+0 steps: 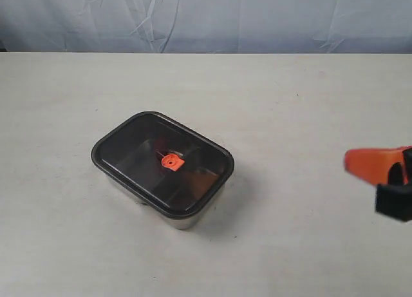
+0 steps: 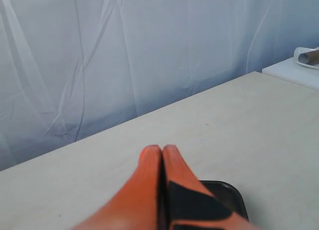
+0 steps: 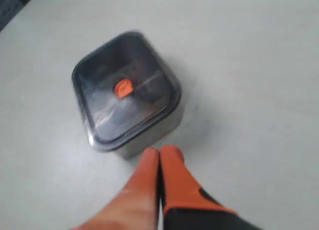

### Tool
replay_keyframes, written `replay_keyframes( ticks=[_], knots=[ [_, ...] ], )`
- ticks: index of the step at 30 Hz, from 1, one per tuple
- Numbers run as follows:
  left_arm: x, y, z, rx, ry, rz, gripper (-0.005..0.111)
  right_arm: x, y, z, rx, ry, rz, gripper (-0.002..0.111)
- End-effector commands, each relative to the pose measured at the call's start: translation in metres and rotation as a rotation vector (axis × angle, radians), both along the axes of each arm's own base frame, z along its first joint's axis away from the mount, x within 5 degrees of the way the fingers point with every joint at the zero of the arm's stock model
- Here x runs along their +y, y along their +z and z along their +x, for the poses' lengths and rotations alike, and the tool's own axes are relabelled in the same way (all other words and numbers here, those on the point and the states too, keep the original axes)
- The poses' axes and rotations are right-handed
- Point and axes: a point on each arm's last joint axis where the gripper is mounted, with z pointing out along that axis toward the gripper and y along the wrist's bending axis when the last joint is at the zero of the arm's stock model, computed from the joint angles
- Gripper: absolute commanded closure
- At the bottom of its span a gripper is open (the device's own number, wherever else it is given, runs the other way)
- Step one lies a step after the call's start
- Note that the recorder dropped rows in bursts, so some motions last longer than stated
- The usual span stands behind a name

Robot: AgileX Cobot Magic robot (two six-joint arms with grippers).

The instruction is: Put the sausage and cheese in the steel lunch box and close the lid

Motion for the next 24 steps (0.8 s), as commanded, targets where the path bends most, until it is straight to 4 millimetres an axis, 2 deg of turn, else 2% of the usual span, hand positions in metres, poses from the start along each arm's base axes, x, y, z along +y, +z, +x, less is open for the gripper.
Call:
replay_keyframes(
  ticks=[1,3,6,9,13,18,24],
  knots=[
    [0.0,-0.001,-0.001,0.001,0.001,-0.008,0.107,-0.045,0.008,0.0,-0.229,-0.389,0.027,0.109],
    [0.0,-0.001,-0.002,0.002,0.0,-0.007,0.107,-0.065,0.004,-0.01,-0.327,-0.589,-0.011,0.109],
    [0.0,-0.001,-0.002,0.002,0.0,-0.007,0.107,-0.074,-0.008,-0.022,-0.378,-0.702,-0.063,0.109],
    [0.0,-0.001,-0.002,0.002,0.0,-0.007,0.107,-0.078,-0.027,-0.021,-0.388,-0.737,-0.08,0.109],
    [0.0,-0.001,-0.002,0.002,0.0,-0.007,0.107,-0.082,-0.053,-0.028,-0.422,-0.752,-0.199,0.109],
    [0.0,-0.001,-0.002,0.002,0.0,-0.007,0.107,-0.085,-0.071,-0.035,-0.45,-0.808,-0.208,0.109],
    [0.0,-0.001,-0.002,0.002,0.0,-0.007,0.107,-0.088,-0.093,-0.034,-0.35,-0.864,-0.206,0.109]
  ],
)
